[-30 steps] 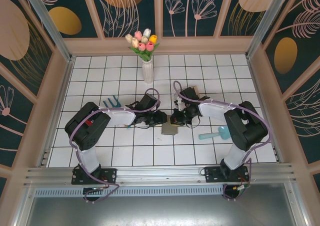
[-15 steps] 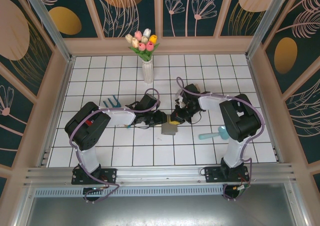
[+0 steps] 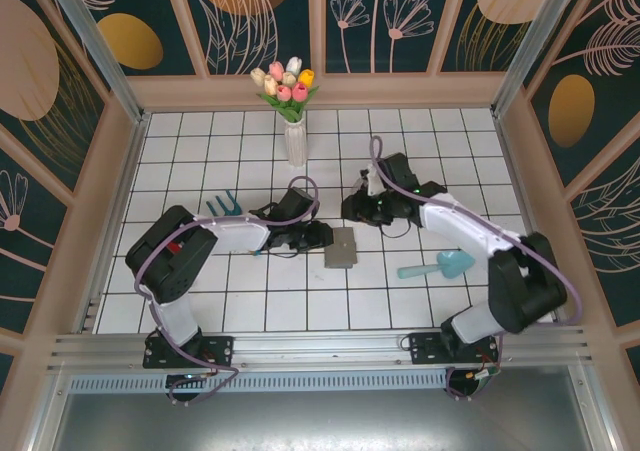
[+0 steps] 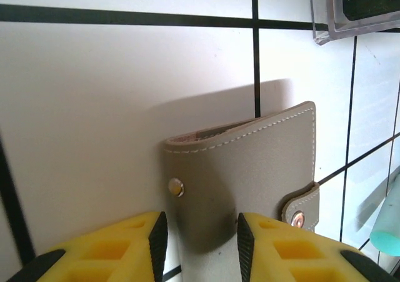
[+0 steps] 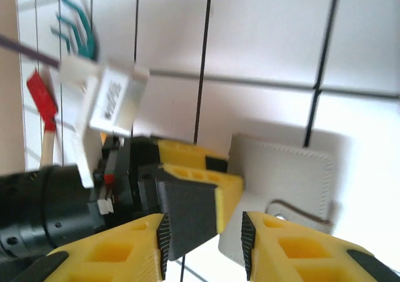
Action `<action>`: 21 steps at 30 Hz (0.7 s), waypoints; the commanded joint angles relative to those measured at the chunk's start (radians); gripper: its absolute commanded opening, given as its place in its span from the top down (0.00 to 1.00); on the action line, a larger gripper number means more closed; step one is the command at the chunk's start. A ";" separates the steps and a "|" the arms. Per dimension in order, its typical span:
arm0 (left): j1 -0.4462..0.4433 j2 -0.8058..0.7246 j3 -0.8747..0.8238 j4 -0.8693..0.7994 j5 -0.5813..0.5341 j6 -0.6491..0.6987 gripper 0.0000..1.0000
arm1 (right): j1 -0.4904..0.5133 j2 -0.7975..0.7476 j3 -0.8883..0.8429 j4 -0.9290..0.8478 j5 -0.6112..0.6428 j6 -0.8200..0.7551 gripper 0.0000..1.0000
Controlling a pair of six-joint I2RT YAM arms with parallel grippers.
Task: Put the credit cards into the card holder
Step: Close the button on the card holder, then reset both arms
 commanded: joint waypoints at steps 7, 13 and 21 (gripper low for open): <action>0.013 -0.366 -0.074 -0.163 -0.552 0.093 0.42 | -0.063 -0.453 -0.289 0.128 1.166 0.062 0.33; 0.126 -0.563 -0.214 -0.105 -1.092 0.208 0.14 | -0.265 -0.447 -0.684 0.858 1.188 -0.369 0.27; 0.347 -0.611 -0.377 0.221 -1.194 0.464 0.08 | -0.437 -0.242 -0.799 1.309 0.764 -0.460 0.26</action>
